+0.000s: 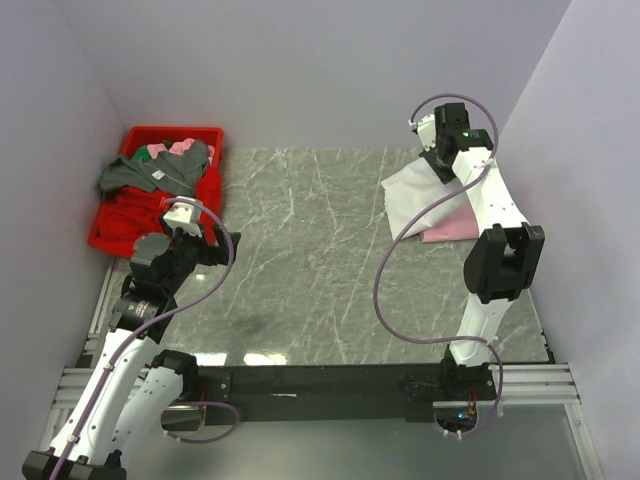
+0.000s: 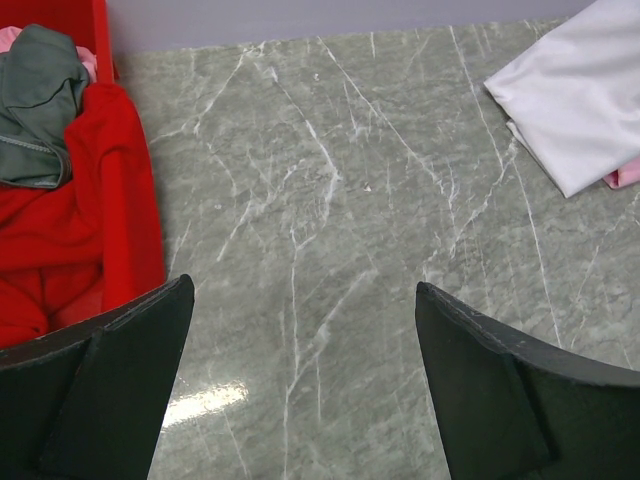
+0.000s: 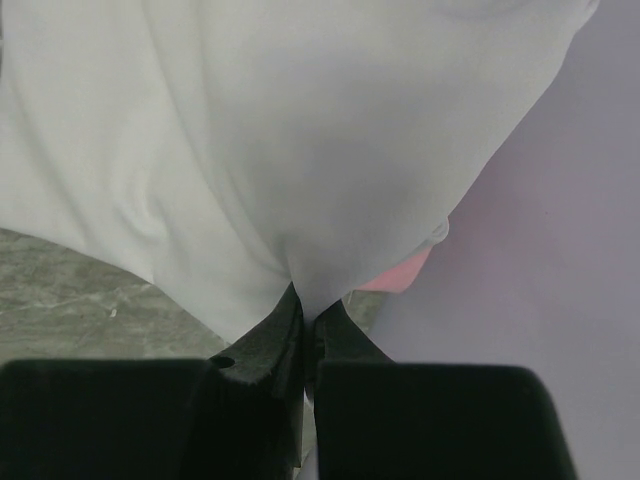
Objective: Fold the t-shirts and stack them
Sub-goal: Neatly place the folded tshirt to the corner
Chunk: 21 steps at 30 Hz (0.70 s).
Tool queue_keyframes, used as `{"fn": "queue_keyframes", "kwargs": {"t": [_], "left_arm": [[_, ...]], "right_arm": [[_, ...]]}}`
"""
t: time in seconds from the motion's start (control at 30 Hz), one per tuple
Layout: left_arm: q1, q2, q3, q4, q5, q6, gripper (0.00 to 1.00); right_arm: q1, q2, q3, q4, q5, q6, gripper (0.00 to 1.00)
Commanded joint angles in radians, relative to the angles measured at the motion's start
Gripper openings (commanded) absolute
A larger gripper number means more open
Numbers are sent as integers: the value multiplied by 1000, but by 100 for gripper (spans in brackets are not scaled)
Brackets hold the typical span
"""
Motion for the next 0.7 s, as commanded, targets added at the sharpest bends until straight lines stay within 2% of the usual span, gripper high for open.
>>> {"fn": "queue_keyframes", "kwargs": {"t": [0.0,0.67], "left_arm": [[0,-6,-4,39,25,15,97],[0,-6,-4,38,29,17,98]], "right_arm": [[-10,-99,21,32,20,-19,0],[-34,-143,37,25,31,-48,0]]}}
